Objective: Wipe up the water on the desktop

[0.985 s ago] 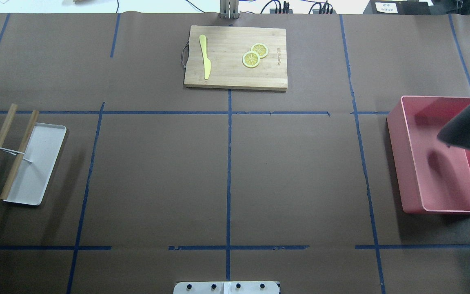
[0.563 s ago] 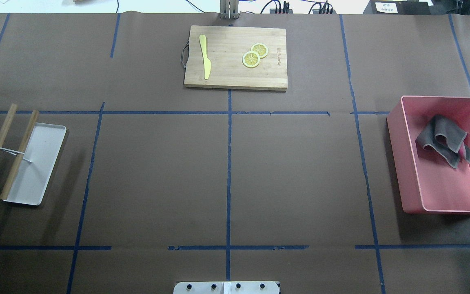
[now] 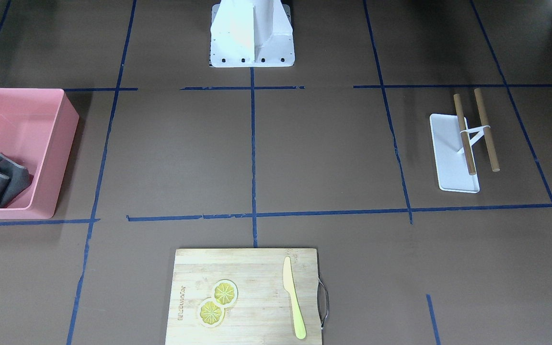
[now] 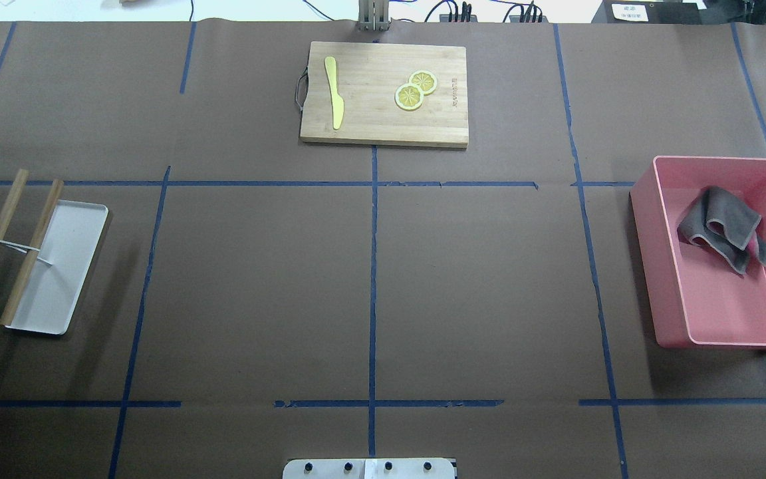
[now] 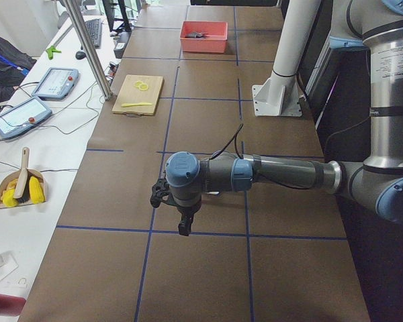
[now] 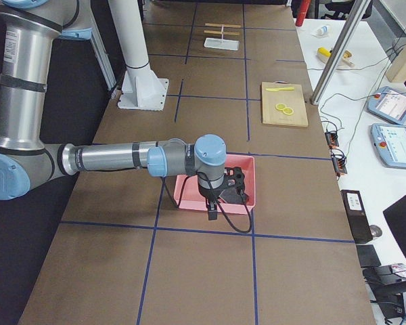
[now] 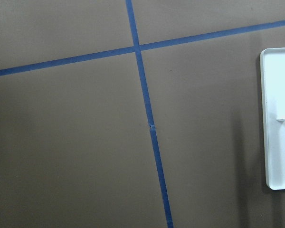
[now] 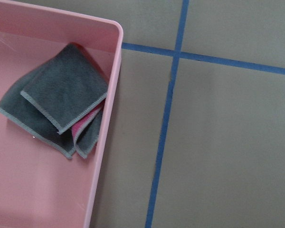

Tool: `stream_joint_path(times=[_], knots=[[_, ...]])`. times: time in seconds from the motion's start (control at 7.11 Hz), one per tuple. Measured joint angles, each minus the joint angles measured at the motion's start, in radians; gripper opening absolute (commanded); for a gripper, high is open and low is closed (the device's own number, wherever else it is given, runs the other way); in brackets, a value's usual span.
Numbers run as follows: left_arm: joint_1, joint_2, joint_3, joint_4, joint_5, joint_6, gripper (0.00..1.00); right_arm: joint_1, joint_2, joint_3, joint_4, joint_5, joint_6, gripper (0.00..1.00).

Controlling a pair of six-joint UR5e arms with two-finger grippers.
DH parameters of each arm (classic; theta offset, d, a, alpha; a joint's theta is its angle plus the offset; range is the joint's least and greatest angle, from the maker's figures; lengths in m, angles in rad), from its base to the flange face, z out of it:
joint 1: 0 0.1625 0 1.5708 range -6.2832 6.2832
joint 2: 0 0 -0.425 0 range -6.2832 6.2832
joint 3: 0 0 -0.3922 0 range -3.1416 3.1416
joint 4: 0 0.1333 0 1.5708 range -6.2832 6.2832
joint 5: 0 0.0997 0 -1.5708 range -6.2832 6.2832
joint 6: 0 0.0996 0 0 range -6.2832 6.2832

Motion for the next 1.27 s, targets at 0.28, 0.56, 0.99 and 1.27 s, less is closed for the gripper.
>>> stream_joint_path(times=[0.28, 0.56, 0.99, 1.27], knots=[[0.001, -0.012, -0.011, -0.002, 0.005, 0.002, 1.0, 0.037, -0.015, -0.034, 0.006, 0.005, -0.037, 1.0], [0.002, -0.024, -0.002, -0.002, 0.006, 0.002, 1.0, 0.041, -0.016, -0.045, 0.008, 0.007, -0.03, 1.0], [0.003, -0.017, 0.004, -0.001, 0.006, 0.002, 1.0, 0.042, -0.019, -0.046, 0.009, 0.011, -0.016, 1.0], [0.003, -0.013, 0.005, -0.001, 0.007, 0.002, 1.0, 0.042, -0.019, -0.045, 0.009, 0.011, -0.015, 1.0]])
